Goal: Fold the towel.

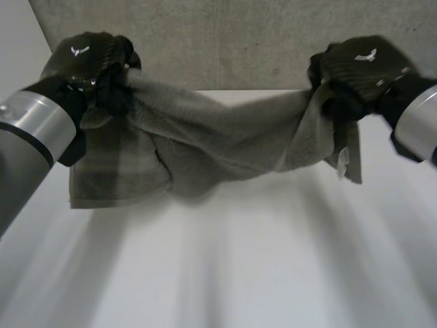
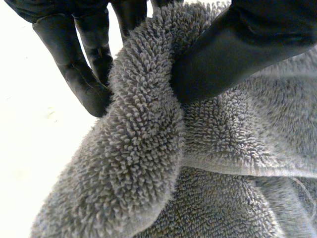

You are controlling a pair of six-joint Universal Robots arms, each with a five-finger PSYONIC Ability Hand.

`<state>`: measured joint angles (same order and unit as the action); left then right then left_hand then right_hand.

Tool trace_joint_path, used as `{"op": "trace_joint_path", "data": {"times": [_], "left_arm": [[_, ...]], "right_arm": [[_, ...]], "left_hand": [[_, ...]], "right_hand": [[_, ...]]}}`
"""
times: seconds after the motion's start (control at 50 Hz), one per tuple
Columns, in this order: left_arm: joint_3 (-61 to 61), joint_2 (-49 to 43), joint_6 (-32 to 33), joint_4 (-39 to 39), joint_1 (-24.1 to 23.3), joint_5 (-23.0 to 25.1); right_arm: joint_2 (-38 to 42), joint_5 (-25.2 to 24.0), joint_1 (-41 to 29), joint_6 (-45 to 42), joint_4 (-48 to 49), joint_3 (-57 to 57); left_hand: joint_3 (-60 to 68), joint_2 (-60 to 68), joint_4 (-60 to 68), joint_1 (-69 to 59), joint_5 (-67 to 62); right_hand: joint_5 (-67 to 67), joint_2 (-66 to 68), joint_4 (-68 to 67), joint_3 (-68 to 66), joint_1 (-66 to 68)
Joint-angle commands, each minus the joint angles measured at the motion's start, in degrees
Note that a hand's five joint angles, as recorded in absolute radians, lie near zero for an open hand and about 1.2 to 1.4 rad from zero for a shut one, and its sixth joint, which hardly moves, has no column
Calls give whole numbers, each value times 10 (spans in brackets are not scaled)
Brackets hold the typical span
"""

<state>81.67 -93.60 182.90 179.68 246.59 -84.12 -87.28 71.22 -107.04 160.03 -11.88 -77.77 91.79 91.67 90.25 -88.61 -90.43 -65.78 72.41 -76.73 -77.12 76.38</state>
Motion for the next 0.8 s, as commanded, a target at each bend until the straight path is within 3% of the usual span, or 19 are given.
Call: {"op": "trace_joint_path", "data": {"times": [0.02, 0.24, 0.36, 0.4, 0.46, 0.5, 0.52, 0.56, 0.6, 0.68, 0.8], "left_arm": [[-33, -67, 4, -42, -13, 7], [-47, -223, 43, -64, -21, 4], [-144, -326, 88, -54, -22, 3], [-227, -358, 119, -12, -22, 2], [-267, -363, 134, 26, -22, 0], [-316, -352, 144, 127, -22, -7], [-317, -352, 144, 127, -22, -7], [-320, -304, 145, 234, -19, -24], [-317, -281, 144, 279, -18, -35], [-293, -251, 139, 306, -21, -51], [-200, -217, 129, 275, -23, -50]], "right_arm": [[75, -33, 46, 6, -87, 55], [212, -47, 46, -11, -107, 90], [318, -41, 37, -42, -92, 172], [354, -20, 34, -44, -37, 245], [359, -6, 32, -42, 17, 270], [346, 12, 27, -38, 183, 269], [346, 12, 27, -38, 184, 269], [298, 29, 25, -27, 358, 223], [264, 35, 25, -11, 416, 193], [219, 34, 31, 26, 429, 163], [218, -7, 38, 61, 283, 161]], "left_hand": [[-118, -117, -103, 86, 204], [-118, -117, -103, 86, 204], [-118, -117, -103, 86, 204], [-118, -117, -103, 86, 204], [-118, -117, -103, 86, 204], [-118, -117, -103, 86, 204], [-118, -117, -103, 86, 204], [-118, -117, -103, 86, 204], [-118, -117, -103, 86, 204], [-118, -117, -103, 86, 204], [-118, -117, -103, 86, 204]], "right_hand": [[-42, 76, -33, -29, 36], [-42, 76, -33, -29, 36], [-42, 76, -33, -29, 36], [-42, 76, -33, -29, 36], [-42, 76, -33, -29, 36], [-42, 76, -33, -29, 36], [-42, 76, -33, -29, 36], [-42, 76, -33, -29, 36], [-42, 76, -33, -29, 36], [-42, 76, -33, -29, 36], [-42, 76, -33, -29, 36]]}}
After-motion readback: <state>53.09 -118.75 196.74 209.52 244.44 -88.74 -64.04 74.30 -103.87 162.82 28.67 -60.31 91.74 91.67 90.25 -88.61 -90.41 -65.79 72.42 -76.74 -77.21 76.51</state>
